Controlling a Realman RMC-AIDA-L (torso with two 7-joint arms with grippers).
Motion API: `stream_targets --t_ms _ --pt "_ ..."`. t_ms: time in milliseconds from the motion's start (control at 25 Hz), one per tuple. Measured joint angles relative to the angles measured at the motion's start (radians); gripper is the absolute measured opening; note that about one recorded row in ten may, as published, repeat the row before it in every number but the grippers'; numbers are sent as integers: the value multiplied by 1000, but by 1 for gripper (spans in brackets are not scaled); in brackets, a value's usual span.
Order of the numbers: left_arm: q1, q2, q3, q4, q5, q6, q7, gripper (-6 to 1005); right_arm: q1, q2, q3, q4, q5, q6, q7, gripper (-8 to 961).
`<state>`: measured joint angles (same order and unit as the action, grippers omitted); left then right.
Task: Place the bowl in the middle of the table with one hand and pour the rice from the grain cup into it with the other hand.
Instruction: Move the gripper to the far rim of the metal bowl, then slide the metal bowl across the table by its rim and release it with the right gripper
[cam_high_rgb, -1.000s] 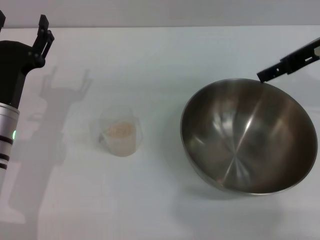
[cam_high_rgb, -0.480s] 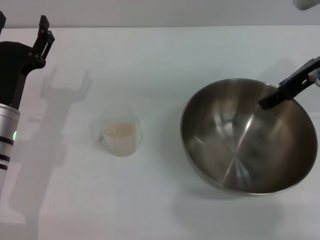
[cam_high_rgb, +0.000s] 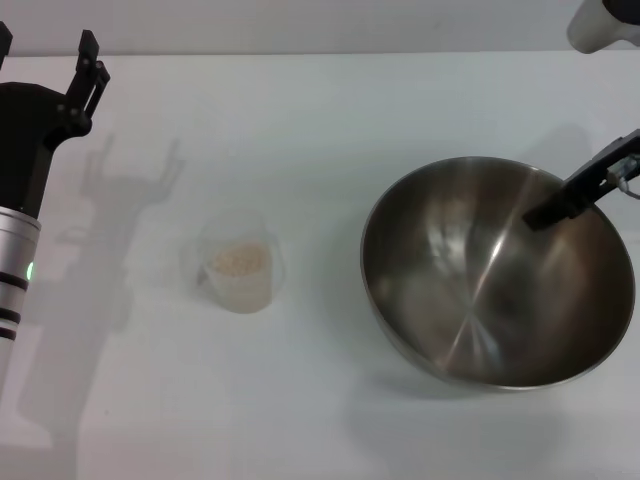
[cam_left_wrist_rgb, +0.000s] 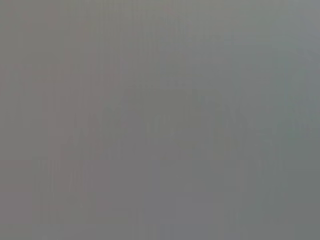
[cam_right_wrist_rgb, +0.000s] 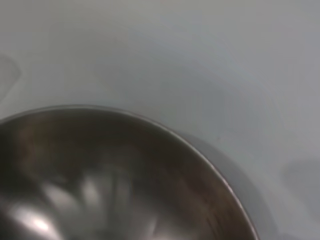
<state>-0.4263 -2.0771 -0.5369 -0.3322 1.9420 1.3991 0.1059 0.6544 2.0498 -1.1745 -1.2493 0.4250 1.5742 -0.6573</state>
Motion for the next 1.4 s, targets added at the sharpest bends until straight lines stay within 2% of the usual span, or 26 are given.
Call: stream_targets --t_ms 400,600,840,1200,1400 --pt "5 -1 2 -2 6 8 -1 861 0 8 -1 28 0 -9 -3 477" --pt "8 -1 5 -2 6 10 -9 861 -2 9 11 17 0 -5 1 237" --pt "14 -1 4 -2 7 16 -40 861 -8 14 114 -62 25 6 -7 40" --pt "15 -2 3 -2 8 34 -40 860 -27 11 137 -110 146 10 -61 -1" --pt "15 -2 5 -2 8 41 -40 860 -14 24 117 -82 164 9 -88 0"
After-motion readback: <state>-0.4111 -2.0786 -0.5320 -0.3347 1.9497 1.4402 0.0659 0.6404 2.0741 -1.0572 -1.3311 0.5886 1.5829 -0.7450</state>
